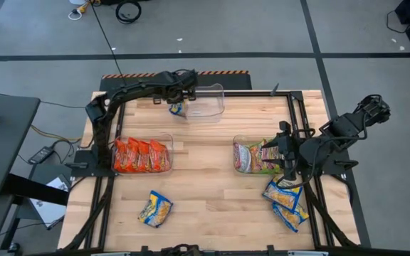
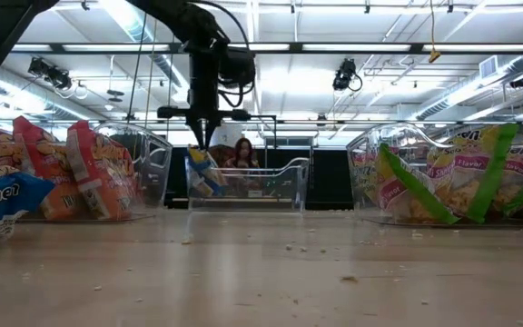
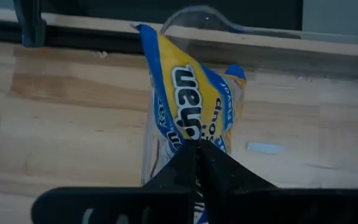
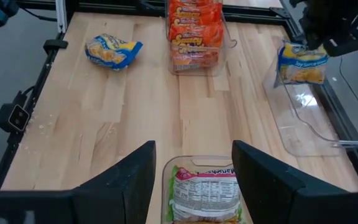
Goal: Sort Maruchan noodles
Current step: Put the blue noodle from the middle into the top transparent bin, then put the blue noodle from the bottom right into the top transparent bin
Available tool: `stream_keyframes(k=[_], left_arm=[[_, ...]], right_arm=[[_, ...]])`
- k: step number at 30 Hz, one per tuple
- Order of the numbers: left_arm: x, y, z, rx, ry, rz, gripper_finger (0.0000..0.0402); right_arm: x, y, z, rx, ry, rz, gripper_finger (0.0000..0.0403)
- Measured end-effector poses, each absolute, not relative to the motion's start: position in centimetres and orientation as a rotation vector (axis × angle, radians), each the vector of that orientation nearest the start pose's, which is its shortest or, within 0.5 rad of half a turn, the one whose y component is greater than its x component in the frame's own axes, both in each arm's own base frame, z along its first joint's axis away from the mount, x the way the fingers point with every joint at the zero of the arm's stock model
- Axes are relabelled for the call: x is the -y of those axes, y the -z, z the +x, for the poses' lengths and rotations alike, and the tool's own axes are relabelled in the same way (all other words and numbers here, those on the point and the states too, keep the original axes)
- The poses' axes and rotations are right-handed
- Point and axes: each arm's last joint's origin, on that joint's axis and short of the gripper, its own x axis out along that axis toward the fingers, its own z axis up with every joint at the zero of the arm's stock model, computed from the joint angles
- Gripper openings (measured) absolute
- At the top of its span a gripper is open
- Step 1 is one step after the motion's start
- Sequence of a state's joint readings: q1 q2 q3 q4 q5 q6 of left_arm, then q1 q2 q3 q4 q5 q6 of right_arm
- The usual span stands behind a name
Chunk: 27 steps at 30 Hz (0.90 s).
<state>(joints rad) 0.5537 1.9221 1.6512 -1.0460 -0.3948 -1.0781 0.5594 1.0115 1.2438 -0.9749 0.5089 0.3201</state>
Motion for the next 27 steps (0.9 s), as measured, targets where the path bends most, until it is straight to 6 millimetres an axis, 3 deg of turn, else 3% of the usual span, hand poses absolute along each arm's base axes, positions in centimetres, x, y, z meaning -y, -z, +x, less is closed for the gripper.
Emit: stream_keyframes(k=[6, 14, 17, 19, 23, 27], left_arm=[[-21.3, -25.0, 32.2, -0.777, -1.476, -0.962, 0.0034], [-21.7, -25.0, 32.0, -0.807, -1.461, -0.928, 0.0102], [-21.6, -25.3, 32.0, -0.85, -1.408, -0.899, 0.0117], [-21.3, -26.4, 32.2, -0.881, -1.311, -0.871, 0.0121], [-17.8, -31.2, 32.5, -0.905, -1.027, -0.797, 0.0123], [-10.4, -34.5, 32.5, -0.981, -0.671, -0.731, 0.0123]], right_arm=[[-8.0, -37.9, 15.4, -0.635, 0.054, -0.066, 0.0216], [-8.0, -38.1, 14.9, -0.653, -0.017, 0.03, 0.0216], [-7.8, -38.4, 14.2, -0.657, -0.07, 0.109, 0.0216], [-7.6, -38.7, 13.7, -0.653, -0.086, 0.141, 0.0216], [-7.1, -38.7, 12.9, -0.665, -0.095, 0.126, 0.0216], [-6.8, -38.9, 12.3, -0.659, -0.138, 0.082, 0.0216]])
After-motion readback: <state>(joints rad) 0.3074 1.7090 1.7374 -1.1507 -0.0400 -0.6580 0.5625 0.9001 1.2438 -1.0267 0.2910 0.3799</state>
